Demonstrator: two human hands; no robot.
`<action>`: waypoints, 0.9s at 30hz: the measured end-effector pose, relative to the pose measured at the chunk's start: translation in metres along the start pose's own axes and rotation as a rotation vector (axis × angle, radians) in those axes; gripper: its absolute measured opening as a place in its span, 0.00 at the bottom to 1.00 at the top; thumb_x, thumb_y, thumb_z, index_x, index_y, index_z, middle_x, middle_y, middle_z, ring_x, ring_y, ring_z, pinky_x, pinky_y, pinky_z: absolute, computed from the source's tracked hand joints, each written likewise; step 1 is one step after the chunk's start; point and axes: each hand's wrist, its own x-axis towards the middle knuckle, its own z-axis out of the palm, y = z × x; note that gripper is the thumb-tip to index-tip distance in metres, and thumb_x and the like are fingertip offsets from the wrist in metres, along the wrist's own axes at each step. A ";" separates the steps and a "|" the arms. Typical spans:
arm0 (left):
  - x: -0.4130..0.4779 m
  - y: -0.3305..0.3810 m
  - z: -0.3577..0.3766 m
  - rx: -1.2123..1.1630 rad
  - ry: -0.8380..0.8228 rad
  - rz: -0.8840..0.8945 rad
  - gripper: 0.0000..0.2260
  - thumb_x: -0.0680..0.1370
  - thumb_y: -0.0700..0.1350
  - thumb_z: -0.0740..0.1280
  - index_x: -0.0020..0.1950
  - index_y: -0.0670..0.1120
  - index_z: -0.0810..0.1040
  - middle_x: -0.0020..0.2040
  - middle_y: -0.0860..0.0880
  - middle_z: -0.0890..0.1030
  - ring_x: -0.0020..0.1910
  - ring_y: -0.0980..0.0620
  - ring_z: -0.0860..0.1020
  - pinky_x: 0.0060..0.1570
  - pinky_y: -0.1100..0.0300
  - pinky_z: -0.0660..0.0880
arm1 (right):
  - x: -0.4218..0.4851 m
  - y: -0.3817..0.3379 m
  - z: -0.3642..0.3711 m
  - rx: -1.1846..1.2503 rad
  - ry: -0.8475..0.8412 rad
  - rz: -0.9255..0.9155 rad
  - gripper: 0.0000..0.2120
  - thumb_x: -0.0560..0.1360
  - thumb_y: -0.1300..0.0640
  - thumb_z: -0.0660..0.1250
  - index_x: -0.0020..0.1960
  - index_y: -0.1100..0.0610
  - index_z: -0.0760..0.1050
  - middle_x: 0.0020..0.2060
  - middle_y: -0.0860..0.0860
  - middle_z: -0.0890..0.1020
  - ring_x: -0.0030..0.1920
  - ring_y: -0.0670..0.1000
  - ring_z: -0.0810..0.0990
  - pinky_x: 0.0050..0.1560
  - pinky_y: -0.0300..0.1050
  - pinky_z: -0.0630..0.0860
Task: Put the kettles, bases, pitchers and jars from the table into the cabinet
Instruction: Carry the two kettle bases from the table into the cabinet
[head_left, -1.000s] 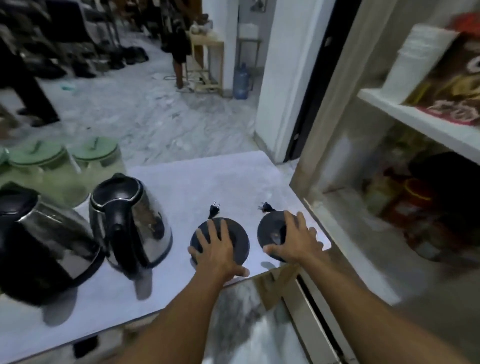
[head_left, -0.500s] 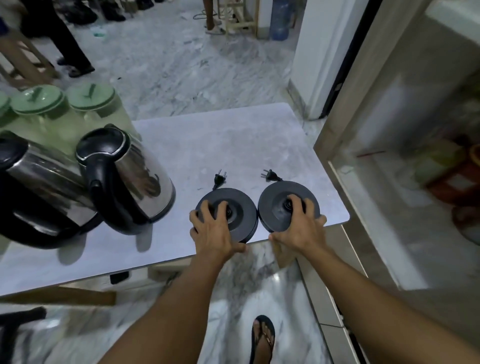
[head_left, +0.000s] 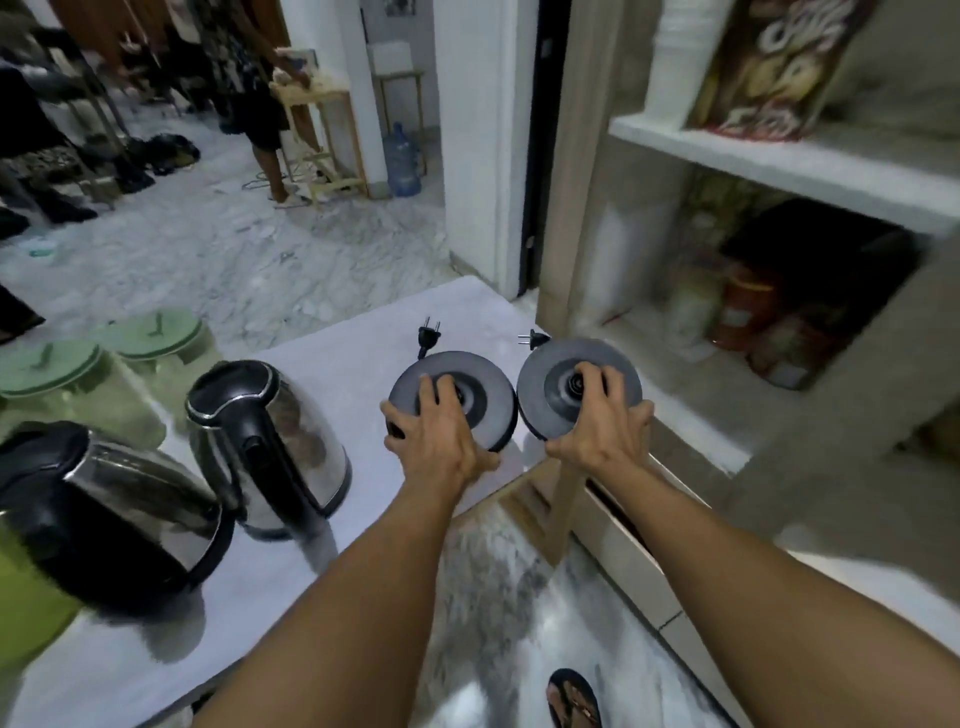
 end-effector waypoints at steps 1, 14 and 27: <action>-0.006 0.011 -0.016 0.007 0.007 0.068 0.48 0.58 0.58 0.80 0.71 0.51 0.58 0.75 0.50 0.58 0.73 0.28 0.51 0.63 0.32 0.64 | -0.014 -0.002 -0.017 -0.007 0.061 0.032 0.45 0.61 0.48 0.78 0.71 0.44 0.58 0.72 0.46 0.61 0.65 0.69 0.63 0.58 0.58 0.72; -0.189 0.249 -0.100 -0.208 -0.105 0.919 0.44 0.65 0.49 0.80 0.72 0.48 0.57 0.80 0.49 0.50 0.77 0.32 0.41 0.68 0.26 0.52 | -0.221 0.090 -0.280 -0.194 0.684 0.557 0.44 0.64 0.48 0.77 0.73 0.46 0.56 0.75 0.49 0.59 0.69 0.71 0.60 0.64 0.63 0.70; -0.251 0.488 -0.037 -0.073 -0.182 1.160 0.47 0.65 0.48 0.80 0.74 0.41 0.55 0.78 0.44 0.57 0.78 0.41 0.53 0.68 0.30 0.60 | -0.213 0.258 -0.428 -0.210 0.675 0.781 0.48 0.65 0.52 0.77 0.76 0.46 0.51 0.77 0.52 0.55 0.72 0.72 0.57 0.68 0.66 0.68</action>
